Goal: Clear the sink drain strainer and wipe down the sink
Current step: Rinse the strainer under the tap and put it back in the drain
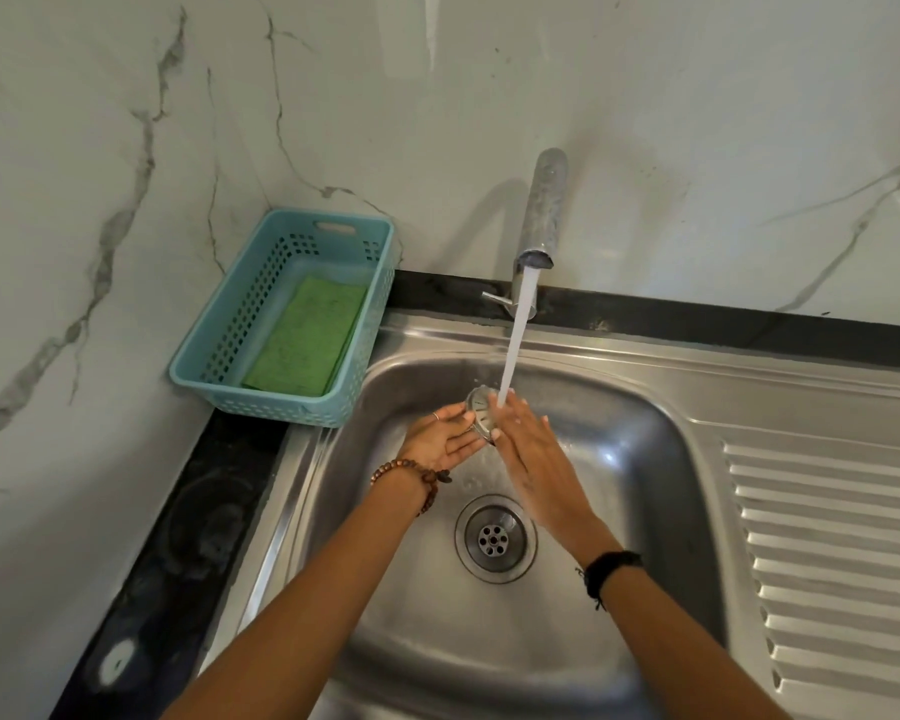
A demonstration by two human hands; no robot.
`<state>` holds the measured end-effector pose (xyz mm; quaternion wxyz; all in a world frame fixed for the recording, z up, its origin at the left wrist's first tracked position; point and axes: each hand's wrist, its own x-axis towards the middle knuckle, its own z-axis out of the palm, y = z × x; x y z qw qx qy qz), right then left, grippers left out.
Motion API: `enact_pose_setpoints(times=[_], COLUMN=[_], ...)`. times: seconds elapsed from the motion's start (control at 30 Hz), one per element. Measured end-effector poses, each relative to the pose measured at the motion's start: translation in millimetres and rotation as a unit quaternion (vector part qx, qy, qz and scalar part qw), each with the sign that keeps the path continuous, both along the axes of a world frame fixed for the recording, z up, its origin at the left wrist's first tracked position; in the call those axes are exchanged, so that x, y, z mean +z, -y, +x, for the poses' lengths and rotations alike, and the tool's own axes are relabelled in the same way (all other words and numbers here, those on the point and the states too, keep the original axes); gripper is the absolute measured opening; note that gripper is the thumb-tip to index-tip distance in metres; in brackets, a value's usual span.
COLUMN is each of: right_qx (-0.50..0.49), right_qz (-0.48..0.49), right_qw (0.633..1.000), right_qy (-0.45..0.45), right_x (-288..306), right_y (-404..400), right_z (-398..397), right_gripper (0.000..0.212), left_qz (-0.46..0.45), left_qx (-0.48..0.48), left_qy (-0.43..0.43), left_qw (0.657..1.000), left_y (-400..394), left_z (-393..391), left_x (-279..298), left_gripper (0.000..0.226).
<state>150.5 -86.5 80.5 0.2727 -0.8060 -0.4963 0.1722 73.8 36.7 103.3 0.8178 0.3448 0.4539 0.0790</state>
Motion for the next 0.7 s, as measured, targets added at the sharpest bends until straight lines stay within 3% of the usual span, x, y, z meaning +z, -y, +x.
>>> enact_pose_setpoints(times=[0.1, 0.17, 0.23, 0.33, 0.4, 0.53, 0.63, 0.7], right_qx=[0.043, 0.023, -0.046, -0.131, -0.161, -0.12, -0.014, 0.024], right_qz=[0.009, 0.019, 0.031, 0.044, 0.043, 0.052, 0.008, -0.029], right_qw=[0.997, 0.999, 0.995, 0.927, 0.904, 0.931, 0.984, 0.996], right_qy=[0.066, 0.041, -0.086, -0.35, -0.393, -0.342, -0.177, -0.084], right_x=[4.3, 8.0, 14.6, 27.4, 32.3, 35.5, 31.4, 25.0], right_y=[-9.1, -13.2, -16.5, -18.3, -16.2, -12.2, -9.1, -4.1], right_z=[-6.3, -3.7, 4.7, 24.6, 36.3, 44.7, 41.1, 38.9], right_gripper=[0.047, 0.045, 0.044, 0.038, 0.025, 0.022, 0.016, 0.015], left_qz=[0.015, 0.022, 0.032, 0.062, 0.068, 0.011, -0.031, -0.023], left_qx=[-0.014, -0.033, -0.044, -0.04, -0.025, 0.038, 0.018, -0.001], left_qy=[0.011, 0.012, 0.001, -0.017, -0.026, -0.036, -0.039, -0.051], left_qw=[1.0, 0.999, 0.999, 0.997, 0.997, 0.999, 0.999, 0.998], left_y=[-2.2, -1.8, -1.4, -4.8, -5.9, -1.0, 3.8, 5.7], left_z=[0.7, 0.4, -0.3, -2.1, -4.4, -9.2, -9.1, -8.2], left_x=[-0.4, -0.4, 0.4, -0.5, -2.9, -9.3, -10.0, -12.1], left_gripper=[0.036, 0.035, 0.034, 0.034, 0.034, 0.032, 0.025, 0.027])
